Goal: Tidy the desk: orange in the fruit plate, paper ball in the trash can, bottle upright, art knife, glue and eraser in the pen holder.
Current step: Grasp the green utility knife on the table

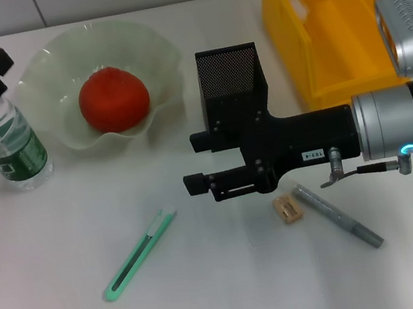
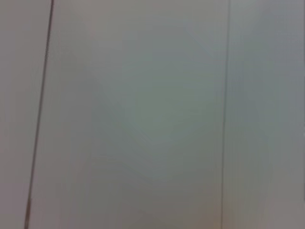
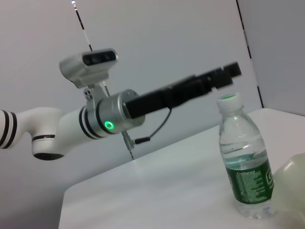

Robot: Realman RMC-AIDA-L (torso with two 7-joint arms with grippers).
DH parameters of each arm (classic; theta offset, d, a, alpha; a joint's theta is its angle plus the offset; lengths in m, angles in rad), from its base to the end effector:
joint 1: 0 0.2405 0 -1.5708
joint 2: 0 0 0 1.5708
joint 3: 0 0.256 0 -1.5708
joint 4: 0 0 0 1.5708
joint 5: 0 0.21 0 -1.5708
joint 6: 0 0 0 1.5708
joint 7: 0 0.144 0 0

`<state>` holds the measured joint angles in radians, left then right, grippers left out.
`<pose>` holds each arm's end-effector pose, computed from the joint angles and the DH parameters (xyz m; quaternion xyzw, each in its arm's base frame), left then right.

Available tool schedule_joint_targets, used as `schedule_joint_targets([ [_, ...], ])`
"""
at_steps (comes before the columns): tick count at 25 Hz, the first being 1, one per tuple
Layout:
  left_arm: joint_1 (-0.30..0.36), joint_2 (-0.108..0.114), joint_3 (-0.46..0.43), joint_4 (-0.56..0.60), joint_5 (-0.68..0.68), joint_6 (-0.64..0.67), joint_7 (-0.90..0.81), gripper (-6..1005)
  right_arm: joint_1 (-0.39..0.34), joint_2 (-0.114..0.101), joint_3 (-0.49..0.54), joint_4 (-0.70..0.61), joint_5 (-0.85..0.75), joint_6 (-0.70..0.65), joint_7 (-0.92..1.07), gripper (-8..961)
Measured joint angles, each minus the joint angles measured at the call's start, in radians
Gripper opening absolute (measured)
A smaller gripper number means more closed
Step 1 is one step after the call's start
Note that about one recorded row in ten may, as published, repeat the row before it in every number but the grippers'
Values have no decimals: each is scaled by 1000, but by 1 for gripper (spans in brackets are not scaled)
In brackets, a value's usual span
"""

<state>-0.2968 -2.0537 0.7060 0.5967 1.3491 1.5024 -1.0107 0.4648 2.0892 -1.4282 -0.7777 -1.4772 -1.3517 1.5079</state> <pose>-0.3064 0.3068 0.0658 -0.8149 -0.1610 -0.3968 0.3905 0.1868 0.3138 -0.0652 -0.9456 0.1809 0.2693 0.0249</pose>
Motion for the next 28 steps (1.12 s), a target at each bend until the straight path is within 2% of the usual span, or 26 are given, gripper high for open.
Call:
schedule_joint_targets([
  [8, -3, -6, -12, 43, -1, 91, -28, 689, 6, 0, 0, 2, 0, 8, 0, 728],
  [14, -29, 6, 12, 78, 55, 259, -175, 688, 8, -2, 6, 2, 0, 8, 0, 728],
  [17, -68, 10, 24, 122, 131, 399, -317, 689, 8, -2, 8, 1, 0, 8, 0, 728],
  [20, -76, 11, 32, 130, 152, 426, -344, 689, 2, -2, 11, -3, 0, 5, -2, 727],
  [23, -90, 11, 79, 142, 203, 463, -383, 693, -23, -3, 14, -9, 11, -15, -44, 727],
  [26, -84, 10, 86, 132, 211, 453, -379, 705, -64, -6, 20, -7, 63, -55, -136, 727],
  [27, -81, 9, 82, 129, 223, 441, -378, 709, -102, -6, 47, -4, 95, -103, -210, 727],
  [28, -81, 9, 82, 129, 223, 441, -378, 713, -102, -6, 47, -4, 95, -103, -210, 727],
])
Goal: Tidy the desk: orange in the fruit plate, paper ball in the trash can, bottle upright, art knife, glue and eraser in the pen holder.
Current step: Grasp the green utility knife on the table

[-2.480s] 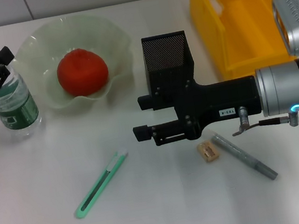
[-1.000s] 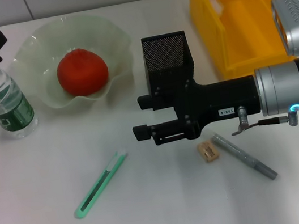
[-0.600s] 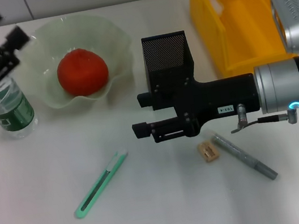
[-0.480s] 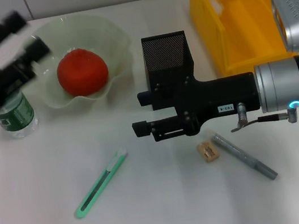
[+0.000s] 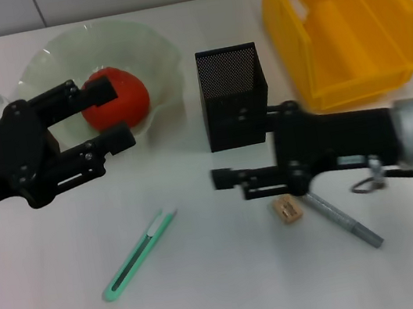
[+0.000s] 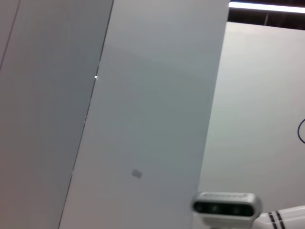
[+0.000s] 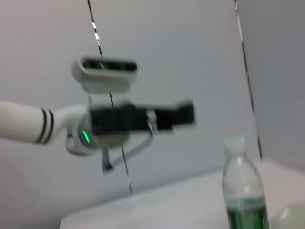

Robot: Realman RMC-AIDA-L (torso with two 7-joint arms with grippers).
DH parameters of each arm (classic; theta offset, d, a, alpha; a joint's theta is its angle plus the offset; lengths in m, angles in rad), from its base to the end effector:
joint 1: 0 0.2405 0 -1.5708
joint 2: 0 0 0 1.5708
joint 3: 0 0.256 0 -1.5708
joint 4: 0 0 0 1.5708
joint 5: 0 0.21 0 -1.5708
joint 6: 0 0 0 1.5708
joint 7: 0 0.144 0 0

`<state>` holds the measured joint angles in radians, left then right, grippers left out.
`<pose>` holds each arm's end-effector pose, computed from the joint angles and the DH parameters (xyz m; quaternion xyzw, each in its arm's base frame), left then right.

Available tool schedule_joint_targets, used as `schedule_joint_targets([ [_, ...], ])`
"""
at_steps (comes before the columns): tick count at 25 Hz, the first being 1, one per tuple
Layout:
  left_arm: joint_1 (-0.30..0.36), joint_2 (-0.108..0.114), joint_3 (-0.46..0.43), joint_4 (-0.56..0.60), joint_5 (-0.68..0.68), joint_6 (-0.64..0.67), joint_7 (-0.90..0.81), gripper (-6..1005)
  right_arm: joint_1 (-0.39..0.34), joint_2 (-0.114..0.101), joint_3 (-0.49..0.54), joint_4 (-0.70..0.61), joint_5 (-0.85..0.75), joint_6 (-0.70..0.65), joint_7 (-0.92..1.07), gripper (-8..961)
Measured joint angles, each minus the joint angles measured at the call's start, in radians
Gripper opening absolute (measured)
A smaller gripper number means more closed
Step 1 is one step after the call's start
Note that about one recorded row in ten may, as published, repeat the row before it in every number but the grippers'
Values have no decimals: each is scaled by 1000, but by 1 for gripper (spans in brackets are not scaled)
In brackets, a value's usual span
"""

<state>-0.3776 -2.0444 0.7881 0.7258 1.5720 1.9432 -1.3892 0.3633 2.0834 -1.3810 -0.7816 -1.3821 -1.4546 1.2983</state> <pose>-0.2381 0.2759 0.0509 -0.8882 -0.1380 -0.4344 0.0575 0.2046 0.2939 -0.0456 -0.9338 0.1259 0.3296 0.0591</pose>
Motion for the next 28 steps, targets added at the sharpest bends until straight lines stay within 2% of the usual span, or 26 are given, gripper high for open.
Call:
schedule_joint_targets([
  [2, 7, -3, -4, 0, 32, -53, 3, 721, -48, 2, 67, 2, 13, -88, -79, 727],
  [3, 7, -3, -4, 0, 32, -53, 3, 725, -48, 2, 67, 2, 13, -88, -79, 727],
  [6, 8, -4, 1, -11, 63, -73, 26, 737, -92, -1, 158, 6, 11, -209, -114, 728],
  [9, 0, -17, 4, -32, 141, -84, 94, 749, -119, -3, 213, 6, 6, -271, -118, 728],
  [13, -17, -22, 6, -78, 184, -87, 139, 794, -144, -5, 253, 2, 2, -296, -114, 729],
  [17, -41, -22, 11, -134, 199, -103, 156, 794, -165, -7, 290, -19, -28, -304, -86, 729],
  [19, -45, -23, 21, -139, 206, -117, 163, 794, -170, -7, 328, -86, -86, -303, 34, 729],
  [20, -45, -23, 21, -139, 206, -117, 163, 794, -170, -7, 328, -86, -86, -303, 34, 728],
  [22, -48, -25, 44, -144, 214, -137, 170, 794, -168, -7, 368, -201, -175, -309, 211, 728],
  [23, -48, -25, 44, -144, 214, -137, 170, 793, -168, -7, 368, -201, -175, -309, 211, 728],
  [24, -49, -25, 45, -148, 214, -141, 171, 793, -168, -4, 375, -299, -241, -308, 308, 728],
  [25, -49, -25, 45, -148, 214, -141, 171, 793, -168, -4, 375, -299, -241, -308, 308, 728],
  [28, -52, -25, 46, -162, 212, -155, 173, 793, -159, 0, 371, -479, -363, -298, 533, 727],
])
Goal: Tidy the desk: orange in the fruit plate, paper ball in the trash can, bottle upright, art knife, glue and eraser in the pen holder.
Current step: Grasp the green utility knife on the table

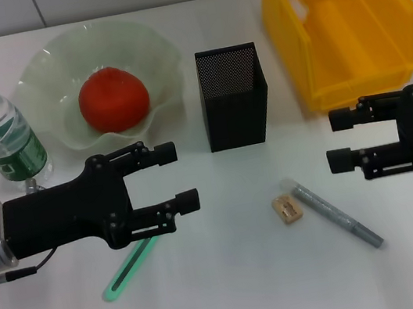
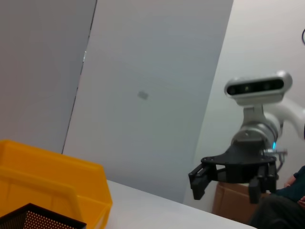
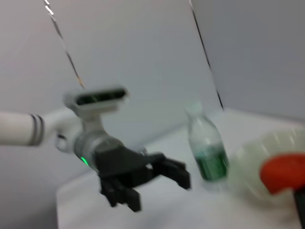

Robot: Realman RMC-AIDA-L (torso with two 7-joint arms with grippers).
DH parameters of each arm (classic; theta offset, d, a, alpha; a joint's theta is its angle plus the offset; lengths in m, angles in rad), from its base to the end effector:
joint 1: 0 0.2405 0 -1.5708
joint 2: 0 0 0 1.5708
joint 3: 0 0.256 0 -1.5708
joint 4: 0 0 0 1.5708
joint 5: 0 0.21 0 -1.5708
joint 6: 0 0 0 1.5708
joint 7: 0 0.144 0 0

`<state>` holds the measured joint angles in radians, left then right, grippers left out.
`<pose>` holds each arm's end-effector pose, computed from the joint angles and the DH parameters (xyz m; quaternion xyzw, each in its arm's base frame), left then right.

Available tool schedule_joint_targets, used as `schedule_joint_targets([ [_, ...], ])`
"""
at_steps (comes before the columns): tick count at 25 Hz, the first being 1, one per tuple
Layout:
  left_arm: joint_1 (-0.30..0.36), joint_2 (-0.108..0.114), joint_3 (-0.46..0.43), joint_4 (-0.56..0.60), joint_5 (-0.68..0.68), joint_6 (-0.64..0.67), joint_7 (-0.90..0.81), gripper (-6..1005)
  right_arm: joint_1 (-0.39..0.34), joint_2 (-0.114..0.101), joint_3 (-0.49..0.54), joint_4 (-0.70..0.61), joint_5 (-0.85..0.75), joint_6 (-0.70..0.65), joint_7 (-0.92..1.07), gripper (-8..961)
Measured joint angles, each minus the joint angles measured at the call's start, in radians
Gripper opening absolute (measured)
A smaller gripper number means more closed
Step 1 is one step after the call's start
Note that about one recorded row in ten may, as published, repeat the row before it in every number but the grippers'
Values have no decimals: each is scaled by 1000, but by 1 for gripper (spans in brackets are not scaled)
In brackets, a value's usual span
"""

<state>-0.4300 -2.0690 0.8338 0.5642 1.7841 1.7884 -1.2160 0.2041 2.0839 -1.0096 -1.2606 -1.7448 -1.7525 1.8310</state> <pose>-0.2540 0.2755 -0.0094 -0.9245 -0.1556 -0.3458 0.0401 0.2285 0.2681 0.0507 -0.9372 0.2390 0.2448 0.0680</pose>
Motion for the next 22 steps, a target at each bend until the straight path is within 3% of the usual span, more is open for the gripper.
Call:
schedule_joint_targets([
  [1, 0, 0, 0, 0, 0, 0, 0, 793, 29, -2, 0, -95, -73, -6, 149, 727],
  [5, 0, 1, 0, -3, 0, -5, 2, 793, 96, -6, 6, -208, -204, -24, 351, 727],
  [6, -1, 1, -1, -4, 3, -19, 8, 793, 158, -7, 5, -283, -329, -55, 477, 728],
  [7, -1, 1, -1, -4, 3, -19, 8, 793, 158, -7, 5, -283, -329, -55, 477, 728],
  [8, -1, 1, -1, -5, 3, -23, 8, 793, 223, -7, 0, -332, -446, -94, 572, 728],
  [10, -2, 1, -1, -5, 4, -27, 8, 793, 254, -7, -3, -348, -502, -114, 612, 728],
  [11, -2, 0, -1, -6, 4, -31, 8, 793, 325, -7, -16, -354, -613, -162, 681, 729],
  [12, -2, 0, -1, -6, 4, -31, 8, 793, 325, -7, -16, -354, -613, -162, 681, 729],
  [16, -2, 0, -1, -7, 4, -34, 9, 792, 451, -6, -86, -274, -772, -217, 782, 729],
  [22, -4, 0, -4, -15, -1, -40, 9, 792, 543, -5, -156, -134, -904, -223, 816, 728],
])
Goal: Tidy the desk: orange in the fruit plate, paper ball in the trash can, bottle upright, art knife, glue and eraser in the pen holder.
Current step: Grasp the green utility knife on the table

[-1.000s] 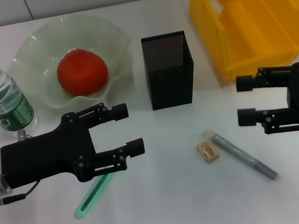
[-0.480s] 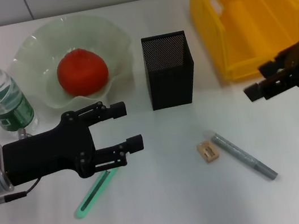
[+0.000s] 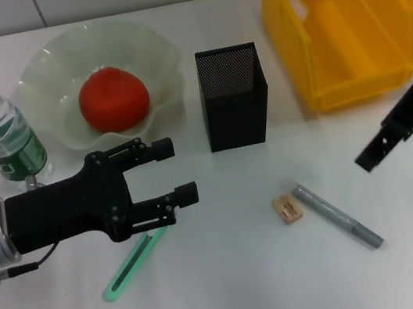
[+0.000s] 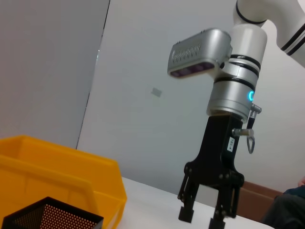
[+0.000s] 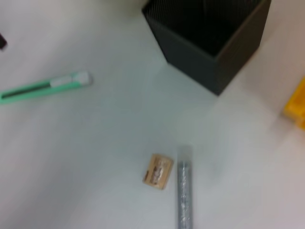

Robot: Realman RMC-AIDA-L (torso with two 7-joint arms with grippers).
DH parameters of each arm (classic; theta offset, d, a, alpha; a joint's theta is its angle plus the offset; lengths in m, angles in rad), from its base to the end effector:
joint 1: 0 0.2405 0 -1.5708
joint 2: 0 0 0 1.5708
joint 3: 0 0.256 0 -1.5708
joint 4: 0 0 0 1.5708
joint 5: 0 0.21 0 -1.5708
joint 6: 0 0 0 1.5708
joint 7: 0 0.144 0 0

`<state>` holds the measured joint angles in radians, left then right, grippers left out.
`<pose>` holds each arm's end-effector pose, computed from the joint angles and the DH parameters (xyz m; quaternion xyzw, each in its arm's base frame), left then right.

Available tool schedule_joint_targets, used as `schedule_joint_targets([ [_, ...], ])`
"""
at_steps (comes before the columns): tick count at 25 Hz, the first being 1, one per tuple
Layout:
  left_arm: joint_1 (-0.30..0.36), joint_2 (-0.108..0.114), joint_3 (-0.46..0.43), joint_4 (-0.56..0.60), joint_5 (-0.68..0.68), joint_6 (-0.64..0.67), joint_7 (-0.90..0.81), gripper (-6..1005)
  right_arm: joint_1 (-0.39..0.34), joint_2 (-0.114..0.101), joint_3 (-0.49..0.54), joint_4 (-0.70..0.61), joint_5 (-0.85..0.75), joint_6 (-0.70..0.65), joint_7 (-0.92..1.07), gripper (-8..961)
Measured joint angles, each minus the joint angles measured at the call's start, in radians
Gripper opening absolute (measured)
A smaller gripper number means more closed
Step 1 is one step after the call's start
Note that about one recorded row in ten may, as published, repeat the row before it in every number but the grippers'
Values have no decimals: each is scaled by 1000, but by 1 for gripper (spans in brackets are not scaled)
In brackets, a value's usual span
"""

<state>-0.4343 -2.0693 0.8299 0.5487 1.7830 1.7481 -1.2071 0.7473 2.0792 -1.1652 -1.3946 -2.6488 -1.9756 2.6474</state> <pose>-0.2569 0.2799 -0.0125 -0.9245 -0.1630 -0.3399 0.0559 0.1544 0.3402 0.0416 -0.8843 0.4013 -0.2173 0.0986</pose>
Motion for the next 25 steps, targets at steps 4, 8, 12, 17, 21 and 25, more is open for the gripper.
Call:
schedule_joint_targets([
  [4, -2, 0, 3, -4, 0, -10, 0, 792, 33, 0, -26, 82, -9, 18, 1, 727],
  [8, -3, 0, 4, -4, 5, -20, 1, 792, 49, 1, -56, 135, -10, 49, 2, 729],
  [12, -5, 0, 5, -4, 6, -23, 2, 791, 77, 1, -98, 224, -27, 101, 3, 728],
  [17, -5, 0, 5, -4, 4, -26, 2, 791, 112, 1, -131, 324, -36, 168, -3, 727],
  [21, -7, 0, 5, -4, 5, -32, 2, 791, 136, 2, -172, 385, -35, 217, -6, 728],
  [25, -8, 0, 5, -4, 6, -39, 2, 790, 146, 5, -200, 419, -33, 252, -8, 728],
])
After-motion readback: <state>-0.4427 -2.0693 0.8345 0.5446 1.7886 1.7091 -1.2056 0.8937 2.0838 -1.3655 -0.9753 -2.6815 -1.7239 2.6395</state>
